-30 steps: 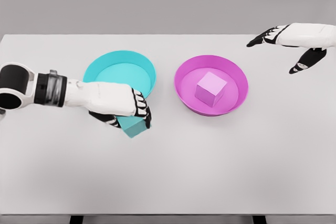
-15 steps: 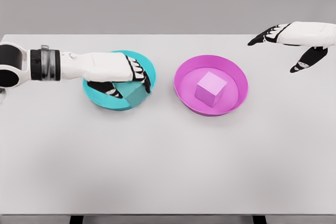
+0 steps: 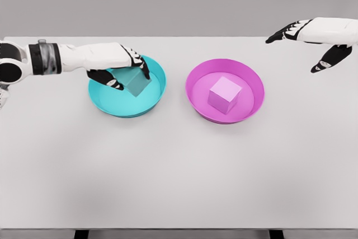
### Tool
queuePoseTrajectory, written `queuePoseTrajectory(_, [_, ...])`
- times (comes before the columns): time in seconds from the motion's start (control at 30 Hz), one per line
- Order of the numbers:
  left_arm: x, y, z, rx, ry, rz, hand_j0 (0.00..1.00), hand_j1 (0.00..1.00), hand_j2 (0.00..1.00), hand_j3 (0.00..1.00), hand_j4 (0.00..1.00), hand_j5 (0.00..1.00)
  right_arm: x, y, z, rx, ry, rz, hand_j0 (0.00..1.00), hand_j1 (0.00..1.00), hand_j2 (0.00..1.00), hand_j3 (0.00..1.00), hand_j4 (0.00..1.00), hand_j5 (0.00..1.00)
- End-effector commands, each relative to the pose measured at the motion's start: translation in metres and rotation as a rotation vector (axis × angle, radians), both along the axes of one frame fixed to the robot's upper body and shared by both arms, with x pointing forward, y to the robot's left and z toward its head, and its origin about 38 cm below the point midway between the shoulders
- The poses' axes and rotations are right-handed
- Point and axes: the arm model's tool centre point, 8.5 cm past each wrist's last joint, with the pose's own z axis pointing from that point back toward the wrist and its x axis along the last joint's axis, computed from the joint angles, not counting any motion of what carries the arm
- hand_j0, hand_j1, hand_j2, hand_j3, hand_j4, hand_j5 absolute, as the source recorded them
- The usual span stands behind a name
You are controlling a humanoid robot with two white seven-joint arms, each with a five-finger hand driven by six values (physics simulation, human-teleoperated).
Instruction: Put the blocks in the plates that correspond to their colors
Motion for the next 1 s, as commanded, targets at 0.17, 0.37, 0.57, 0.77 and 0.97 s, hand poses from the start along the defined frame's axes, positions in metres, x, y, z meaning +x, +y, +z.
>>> queuePoseTrajectory(0.17, [0.015,0.002,-0.023,0.048,0.05,0.093,0.63,0.63,0.63,0.63,0.63,0.63,0.002,-0.005,0.0,0.009,0.004,-0.019,1.0,1.0,1.0,1.0,1.0,1.0])
queuePoseTrajectory(0.37, [0.019,0.006,-0.03,0.048,0.069,0.114,0.65,0.65,0.65,0.65,0.65,0.65,0.003,-0.006,0.004,0.01,-0.005,-0.023,1.0,1.0,1.0,1.0,1.0,1.0])
queuePoseTrajectory(0.57, [0.02,0.009,-0.03,0.047,0.07,0.123,0.95,0.95,0.95,0.95,0.95,0.95,0.002,-0.012,0.005,0.008,-0.005,-0.038,1.0,1.0,1.0,1.0,1.0,1.0])
queuePoseTrajectory(0.77, [0.019,0.008,-0.028,0.044,0.063,0.113,1.0,1.0,1.0,1.0,1.0,1.0,0.005,-0.013,0.003,0.01,-0.002,-0.045,1.0,1.0,1.0,1.0,1.0,1.0])
queuePoseTrajectory(0.97, [0.006,0.016,0.042,-0.052,-0.121,0.05,1.0,1.0,1.0,1.0,1.0,1.0,0.004,-0.014,0.003,0.008,-0.001,-0.046,1.0,1.0,1.0,1.0,1.0,1.0])
